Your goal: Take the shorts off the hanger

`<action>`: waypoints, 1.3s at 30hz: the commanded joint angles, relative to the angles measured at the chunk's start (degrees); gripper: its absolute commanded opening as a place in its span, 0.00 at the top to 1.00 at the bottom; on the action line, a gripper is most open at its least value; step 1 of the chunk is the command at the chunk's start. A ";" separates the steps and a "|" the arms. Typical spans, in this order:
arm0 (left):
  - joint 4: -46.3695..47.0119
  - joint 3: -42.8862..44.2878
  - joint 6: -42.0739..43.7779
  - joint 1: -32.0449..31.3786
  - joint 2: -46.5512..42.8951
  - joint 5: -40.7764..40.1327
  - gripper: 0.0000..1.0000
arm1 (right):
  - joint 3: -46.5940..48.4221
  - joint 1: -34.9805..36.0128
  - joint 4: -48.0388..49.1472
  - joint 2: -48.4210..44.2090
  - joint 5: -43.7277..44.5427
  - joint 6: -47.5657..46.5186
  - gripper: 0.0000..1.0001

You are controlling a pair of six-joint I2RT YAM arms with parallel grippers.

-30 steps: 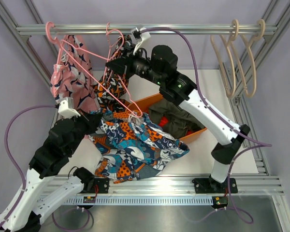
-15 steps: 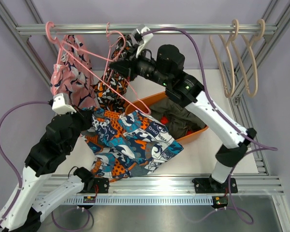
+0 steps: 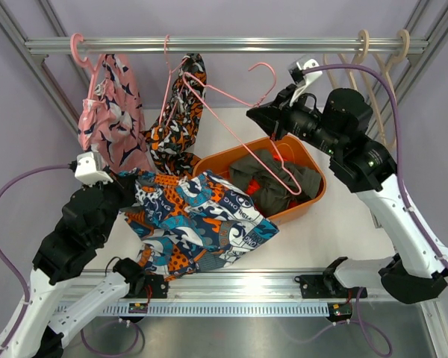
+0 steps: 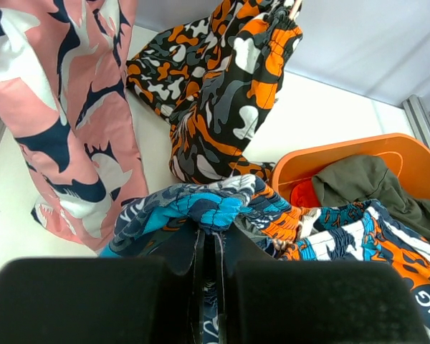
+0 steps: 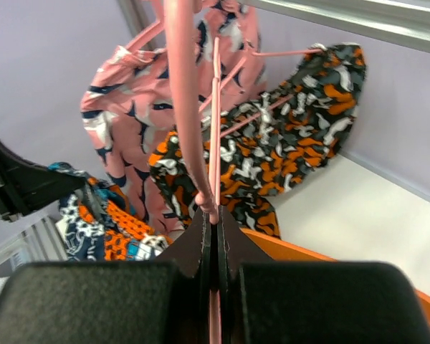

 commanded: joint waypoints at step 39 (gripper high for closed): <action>6.54 -3.84 -1.56 0.29 -2.81 5.39 1.00 | 18.42 -21.19 0.51 24.32 25.74 2.16 1.00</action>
